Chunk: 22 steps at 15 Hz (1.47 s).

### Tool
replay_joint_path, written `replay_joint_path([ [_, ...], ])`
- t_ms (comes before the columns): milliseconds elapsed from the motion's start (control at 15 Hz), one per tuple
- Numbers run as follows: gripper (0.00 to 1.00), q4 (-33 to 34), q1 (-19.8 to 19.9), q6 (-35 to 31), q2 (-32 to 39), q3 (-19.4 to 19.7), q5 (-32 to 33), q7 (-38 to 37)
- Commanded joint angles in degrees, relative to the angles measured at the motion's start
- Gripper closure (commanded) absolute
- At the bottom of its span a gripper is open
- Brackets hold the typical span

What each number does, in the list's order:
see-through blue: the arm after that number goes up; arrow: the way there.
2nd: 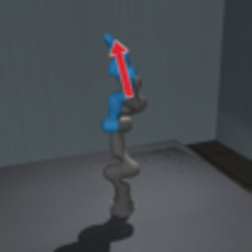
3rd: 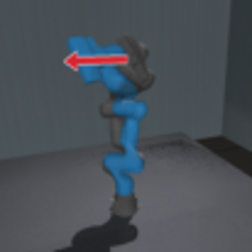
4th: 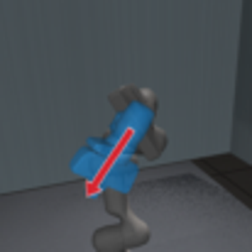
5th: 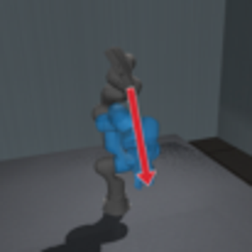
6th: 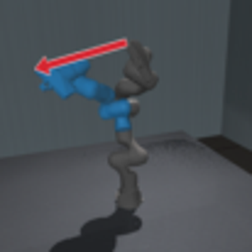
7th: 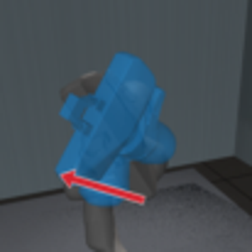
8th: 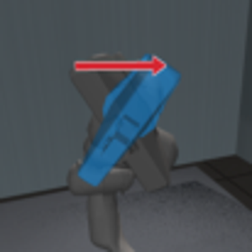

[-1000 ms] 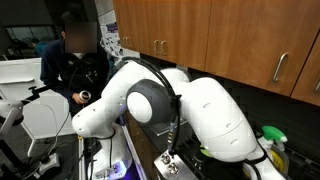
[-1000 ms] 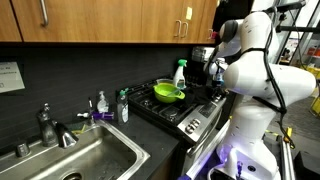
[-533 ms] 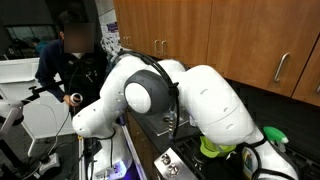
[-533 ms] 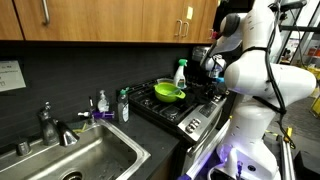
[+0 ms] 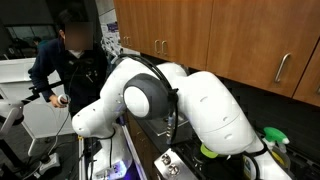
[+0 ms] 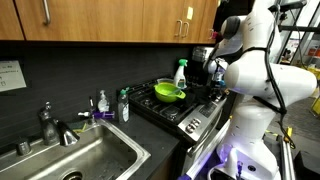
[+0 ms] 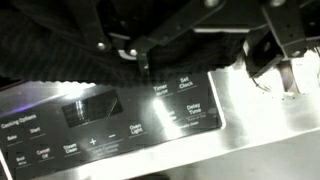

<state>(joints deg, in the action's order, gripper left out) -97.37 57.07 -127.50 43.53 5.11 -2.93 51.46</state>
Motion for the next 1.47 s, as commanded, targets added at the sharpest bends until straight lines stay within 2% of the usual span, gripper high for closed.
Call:
replay_joint_path([
  [0,0.00,0.8,0.8,1.3,1.4,1.3,-0.2,0.1],
  [800,0.00,-2.8,4.9,-0.9,-2.7,2.0,-0.4,1.8],
  [1400,0.00,-2.7,4.6,-4.5,-2.3,1.3,0.7,4.4],
])
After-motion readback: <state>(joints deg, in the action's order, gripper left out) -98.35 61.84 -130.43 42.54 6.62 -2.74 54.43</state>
